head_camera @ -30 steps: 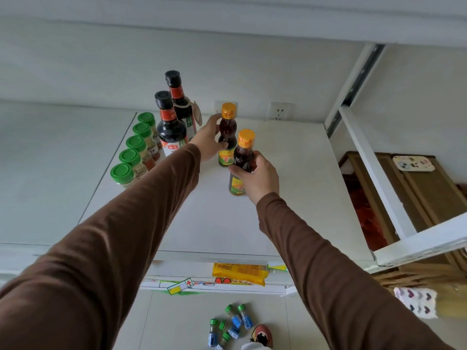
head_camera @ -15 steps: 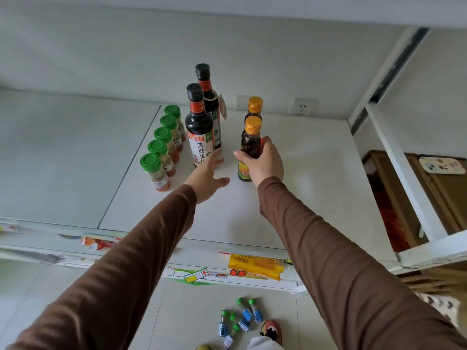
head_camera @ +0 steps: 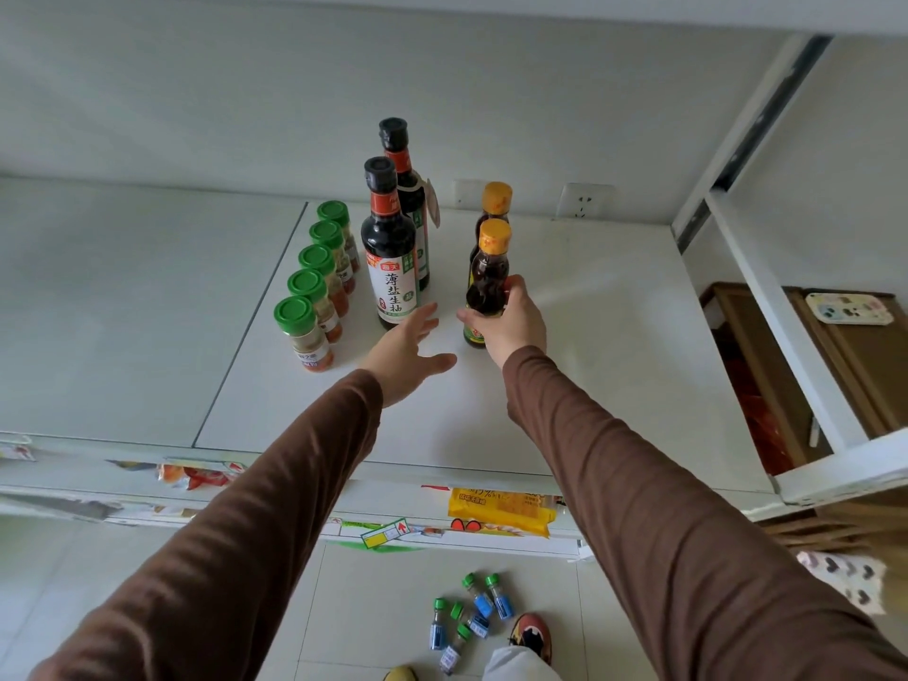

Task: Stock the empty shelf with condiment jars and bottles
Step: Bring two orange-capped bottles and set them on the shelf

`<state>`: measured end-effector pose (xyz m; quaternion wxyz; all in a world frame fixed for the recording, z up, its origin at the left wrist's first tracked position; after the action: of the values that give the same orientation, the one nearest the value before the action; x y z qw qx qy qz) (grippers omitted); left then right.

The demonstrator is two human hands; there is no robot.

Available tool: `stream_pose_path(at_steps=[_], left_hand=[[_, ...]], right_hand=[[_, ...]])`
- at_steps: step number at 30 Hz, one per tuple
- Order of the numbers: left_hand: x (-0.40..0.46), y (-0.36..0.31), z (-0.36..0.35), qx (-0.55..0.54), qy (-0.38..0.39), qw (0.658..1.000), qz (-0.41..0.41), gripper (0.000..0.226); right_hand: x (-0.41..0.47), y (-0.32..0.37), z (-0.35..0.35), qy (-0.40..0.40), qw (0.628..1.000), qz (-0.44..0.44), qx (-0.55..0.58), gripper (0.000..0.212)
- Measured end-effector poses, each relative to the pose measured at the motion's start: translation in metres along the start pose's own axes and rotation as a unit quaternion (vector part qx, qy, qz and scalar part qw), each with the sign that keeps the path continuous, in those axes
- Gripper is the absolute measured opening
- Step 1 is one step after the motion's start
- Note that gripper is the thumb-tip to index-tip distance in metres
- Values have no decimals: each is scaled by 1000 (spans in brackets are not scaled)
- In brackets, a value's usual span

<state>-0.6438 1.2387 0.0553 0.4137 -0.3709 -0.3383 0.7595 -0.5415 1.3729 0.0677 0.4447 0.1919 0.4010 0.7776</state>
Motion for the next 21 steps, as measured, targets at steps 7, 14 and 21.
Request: stream_pose_path(at_steps=[7,14,21], left_hand=[[-7,2,3,7,3,1000,2,86],[-26,-2,4,62,-8,998,-12,81],[-69,-17,-12,230,-38,972,-17,74]], right_hand=[[-1,0,-4,11,1000,-19,12,56],[-40,-8,10,23,999,-18,-41,76],[-107,-2,27,111,978,49,-168,59]])
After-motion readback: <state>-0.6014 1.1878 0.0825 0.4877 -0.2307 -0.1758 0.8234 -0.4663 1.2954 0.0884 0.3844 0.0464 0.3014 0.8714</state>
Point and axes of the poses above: each hand's wrist, its own x-axis towards the middle knuckle, its own z-axis out of the back of the hand, y = z × x, the point moved 7 cm from there along x, towards the middle knuckle, and after that the axes turned 6 degrees about y, right-handed, at the moved point
